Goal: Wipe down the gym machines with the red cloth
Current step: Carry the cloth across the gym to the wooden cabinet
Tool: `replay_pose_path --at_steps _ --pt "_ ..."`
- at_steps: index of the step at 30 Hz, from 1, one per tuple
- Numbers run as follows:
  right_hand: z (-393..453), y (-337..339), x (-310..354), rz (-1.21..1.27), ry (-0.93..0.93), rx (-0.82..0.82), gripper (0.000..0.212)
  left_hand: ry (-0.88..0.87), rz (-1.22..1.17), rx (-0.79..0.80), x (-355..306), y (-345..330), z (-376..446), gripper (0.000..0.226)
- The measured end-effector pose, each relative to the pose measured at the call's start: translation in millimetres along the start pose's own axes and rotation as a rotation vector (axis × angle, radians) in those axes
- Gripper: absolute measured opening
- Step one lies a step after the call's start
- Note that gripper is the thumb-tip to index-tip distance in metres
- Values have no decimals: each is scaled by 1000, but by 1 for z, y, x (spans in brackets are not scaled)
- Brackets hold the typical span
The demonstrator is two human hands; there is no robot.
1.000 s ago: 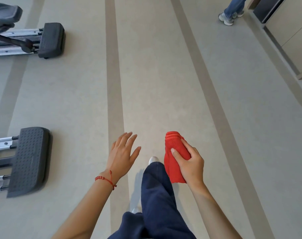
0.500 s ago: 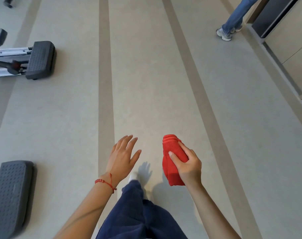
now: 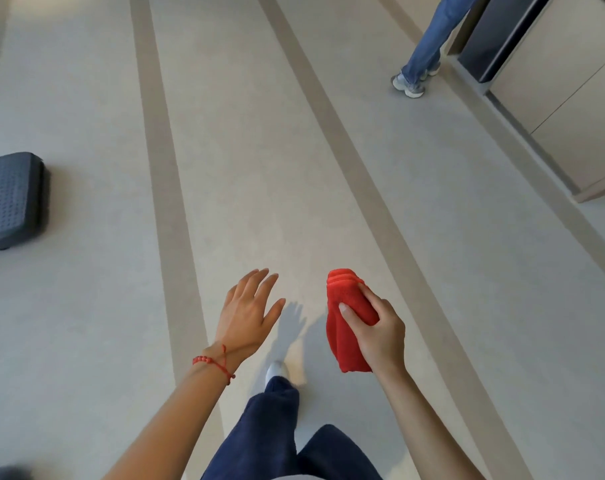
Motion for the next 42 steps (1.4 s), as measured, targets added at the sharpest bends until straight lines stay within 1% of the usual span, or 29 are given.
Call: replay_pose_path --at_steps 1,2,3,10,15,19,21,26,29,31,35,36,39,40,42 --pt "15 -2 6 7 -6 -12 48 -26 3 0 1 5 20 77" --pt "29 -4 11 20 -18 -22 48 -45 9 9 1 9 39 82" --pt "42 -4 15 34 -30 -32 48 -57 16 23 0 12 57 80" --pt "142 10 33 69 -83 -136 48 -167 54 88 -28 9 178 50" --pt "226 35 37 75 -88 -183 48 -225 60 87 -65 4 272 49" --pt "288 62 47 67 -86 -229 48 -293 78 92 -104 10 341 65" --pt "315 76 51 66 -85 -261 48 -331 93 97 -122 13 373 68" --pt "367 105 56 98 -108 -384 47 -421 94 94 -161 10 441 46" --pt "389 119 52 130 -144 -462 47 -503 101 115 -186 7 477 45" --pt "403 128 48 139 -189 -507 48 -576 105 139 -204 4 501 48" --pt "432 143 44 148 -250 -607 50 -678 102 169 -237 -6 551 41" --pt "441 147 44 159 -259 -642 50 -709 106 199 -246 -8 565 44" --pt "470 156 46 216 -292 -759 50 -819 129 280 -272 -8 608 74" --pt "479 159 47 229 -306 -793 50 -846 132 286 -280 -9 623 79" --pt "495 163 50 248 -334 -850 51 -891 131 302 -292 -10 650 80"
Point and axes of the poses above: each hand's wrist, its own z-axis towards the middle knuckle, its own y-axis out of the back of the hand, x = y × z, the point moved 2 cm from there along z, towards the middle knuckle, and after that the axes turned 8 degrees about z, right-handed, at the moved point
